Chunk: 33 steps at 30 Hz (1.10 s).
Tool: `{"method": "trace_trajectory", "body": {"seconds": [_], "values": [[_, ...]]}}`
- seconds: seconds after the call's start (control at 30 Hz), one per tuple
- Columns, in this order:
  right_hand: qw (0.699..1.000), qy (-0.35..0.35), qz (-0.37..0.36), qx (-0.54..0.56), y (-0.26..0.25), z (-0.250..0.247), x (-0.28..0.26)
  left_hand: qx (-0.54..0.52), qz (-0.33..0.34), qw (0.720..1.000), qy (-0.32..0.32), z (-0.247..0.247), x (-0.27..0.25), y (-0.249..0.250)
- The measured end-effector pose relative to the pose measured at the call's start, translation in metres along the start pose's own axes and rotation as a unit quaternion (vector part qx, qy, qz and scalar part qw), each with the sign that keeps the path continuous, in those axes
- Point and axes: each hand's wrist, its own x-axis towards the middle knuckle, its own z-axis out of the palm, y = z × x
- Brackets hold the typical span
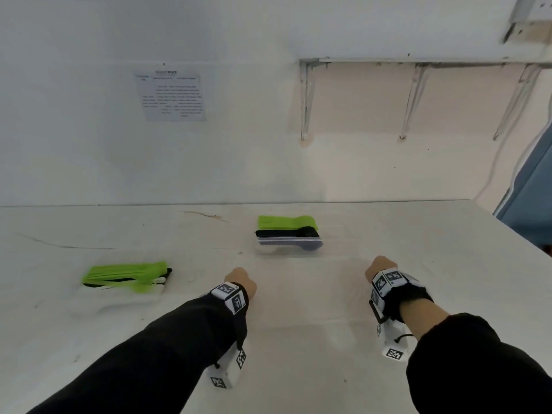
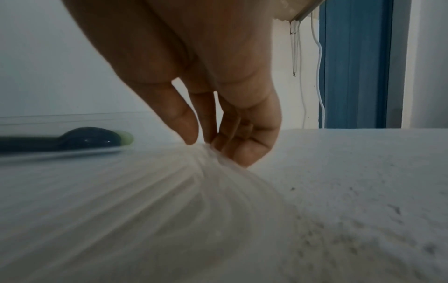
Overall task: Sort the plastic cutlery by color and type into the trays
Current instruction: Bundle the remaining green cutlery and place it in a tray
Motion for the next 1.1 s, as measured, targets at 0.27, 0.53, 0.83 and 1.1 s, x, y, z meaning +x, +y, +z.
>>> {"method": "trace_trajectory", "body": {"seconds": [0.27, 0.53, 0.83, 1.1], "values": [[0.971, 0.15, -0.062, 0.177, -0.061, -0.017, -0.038, -0.238, 0.105, 0.938, 0.23, -0.047, -0.008, -0.02], [0.85, 0.156, -0.238, 0.442, -0.196, 0.05, -0.106, -0.418, 0.085, 0.836, 0.345, -0.144, 0.0, -0.119], [0.916, 0.055, -0.183, 0.352, -0.227, 0.161, -0.134, -0.314, -0.012, 0.912, 0.264, -0.183, 0.021, -0.236], [0.961, 0.027, -0.145, 0.234, -0.216, 0.177, -0.141, -0.169, 0.016, 0.96, 0.222, -0.184, 0.031, -0.254]]}}
